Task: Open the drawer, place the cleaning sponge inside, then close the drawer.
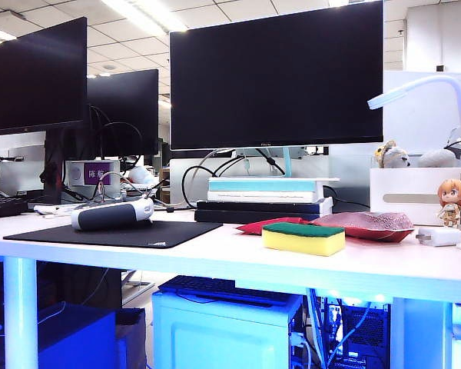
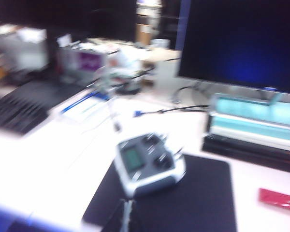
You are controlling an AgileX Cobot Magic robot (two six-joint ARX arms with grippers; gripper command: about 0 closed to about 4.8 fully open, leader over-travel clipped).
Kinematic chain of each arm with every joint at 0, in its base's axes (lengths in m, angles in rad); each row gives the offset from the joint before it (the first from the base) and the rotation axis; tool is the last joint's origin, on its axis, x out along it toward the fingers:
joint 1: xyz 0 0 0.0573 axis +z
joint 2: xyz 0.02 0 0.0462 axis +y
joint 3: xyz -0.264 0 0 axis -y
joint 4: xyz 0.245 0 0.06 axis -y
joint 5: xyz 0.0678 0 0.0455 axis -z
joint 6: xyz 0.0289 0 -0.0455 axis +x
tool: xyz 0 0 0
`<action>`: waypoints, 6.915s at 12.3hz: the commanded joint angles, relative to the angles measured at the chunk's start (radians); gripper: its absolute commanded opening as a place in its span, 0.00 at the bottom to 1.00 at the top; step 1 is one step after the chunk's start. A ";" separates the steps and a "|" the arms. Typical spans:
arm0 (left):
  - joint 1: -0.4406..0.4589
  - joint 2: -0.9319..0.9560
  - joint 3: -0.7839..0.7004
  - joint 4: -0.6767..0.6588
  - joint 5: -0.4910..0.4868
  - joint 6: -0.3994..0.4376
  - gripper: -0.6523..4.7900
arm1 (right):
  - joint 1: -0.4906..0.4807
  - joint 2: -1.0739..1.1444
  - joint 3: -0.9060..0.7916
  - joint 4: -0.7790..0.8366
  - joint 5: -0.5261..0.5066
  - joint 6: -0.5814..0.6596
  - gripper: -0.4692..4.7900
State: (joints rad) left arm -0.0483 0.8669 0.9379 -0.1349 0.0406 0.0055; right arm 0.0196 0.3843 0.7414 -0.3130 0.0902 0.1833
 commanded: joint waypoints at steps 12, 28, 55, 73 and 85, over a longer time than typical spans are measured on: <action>-0.492 0.286 0.366 -0.293 0.252 0.147 0.11 | -0.005 0.294 0.114 -0.014 -0.354 0.527 0.09; -0.712 0.319 0.366 -0.515 0.304 0.178 0.11 | -0.418 0.189 -0.233 -0.045 -0.554 0.891 0.09; -0.711 0.318 0.366 -0.522 0.342 0.178 0.11 | -0.618 0.100 -0.349 0.175 -0.481 0.706 1.00; -0.711 0.318 0.366 -0.522 0.342 0.179 0.11 | -0.789 0.760 -0.432 0.444 -1.036 0.559 1.00; -0.710 0.318 0.366 -0.522 0.341 0.179 0.11 | -1.184 0.788 -0.578 0.513 -1.139 0.467 1.00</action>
State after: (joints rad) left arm -0.7589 1.1866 1.2995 -0.6670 0.3779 0.1837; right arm -1.1385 1.1736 0.1703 0.1738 -1.0454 0.6506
